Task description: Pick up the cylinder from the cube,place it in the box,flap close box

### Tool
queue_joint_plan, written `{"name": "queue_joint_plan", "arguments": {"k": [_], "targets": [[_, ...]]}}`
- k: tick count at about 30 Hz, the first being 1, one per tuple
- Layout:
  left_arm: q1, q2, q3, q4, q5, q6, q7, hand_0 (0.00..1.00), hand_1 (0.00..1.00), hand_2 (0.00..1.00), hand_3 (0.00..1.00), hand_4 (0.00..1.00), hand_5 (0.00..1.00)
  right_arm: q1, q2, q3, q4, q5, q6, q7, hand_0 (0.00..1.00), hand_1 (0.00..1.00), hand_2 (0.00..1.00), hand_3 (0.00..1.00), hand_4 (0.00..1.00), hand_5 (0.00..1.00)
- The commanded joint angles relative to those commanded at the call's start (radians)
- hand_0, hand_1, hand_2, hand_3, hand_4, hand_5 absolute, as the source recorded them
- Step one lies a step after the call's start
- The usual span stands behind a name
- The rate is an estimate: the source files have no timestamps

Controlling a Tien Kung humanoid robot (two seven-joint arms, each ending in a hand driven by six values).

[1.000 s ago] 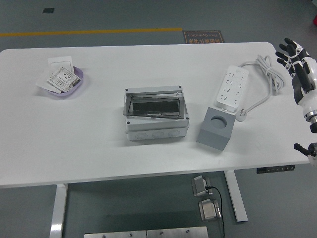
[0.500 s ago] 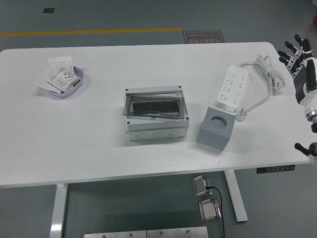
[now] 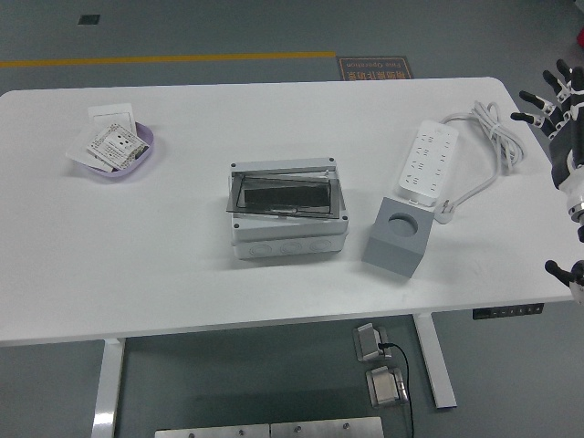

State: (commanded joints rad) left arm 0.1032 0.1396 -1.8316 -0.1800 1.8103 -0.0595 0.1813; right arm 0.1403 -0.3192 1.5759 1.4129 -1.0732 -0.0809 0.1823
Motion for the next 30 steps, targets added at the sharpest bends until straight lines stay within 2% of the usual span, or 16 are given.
{"name": "queue_joint_plan", "arguments": {"k": [28,29,30], "targets": [[-0.003,-0.003,-0.01,0.0,0.012,-0.001,-0.002,0.608,0.667,0.606,0.591,0.639,0.275,0.001,0.001,0.005,0.01,-0.006,-0.011,0.002,0.225,0.655,0.972,0.993,0.998,0.998],[-0.003,-0.003,-0.01,0.0,0.013,-0.001,-0.003,0.609,0.667,0.606,0.591,0.639,0.275,0.001,0.001,0.005,0.01,-0.006,-0.012,0.003,0.511,0.663,0.953,0.987,0.998,0.998],[-0.003,-0.003,-0.01,0.0,0.014,-0.001,-0.003,0.609,0.667,0.606,0.591,0.639,0.275,0.001,0.001,0.006,0.011,-0.005,-0.013,0.004,0.511,0.663,0.953,0.987,0.998,0.998]]}}
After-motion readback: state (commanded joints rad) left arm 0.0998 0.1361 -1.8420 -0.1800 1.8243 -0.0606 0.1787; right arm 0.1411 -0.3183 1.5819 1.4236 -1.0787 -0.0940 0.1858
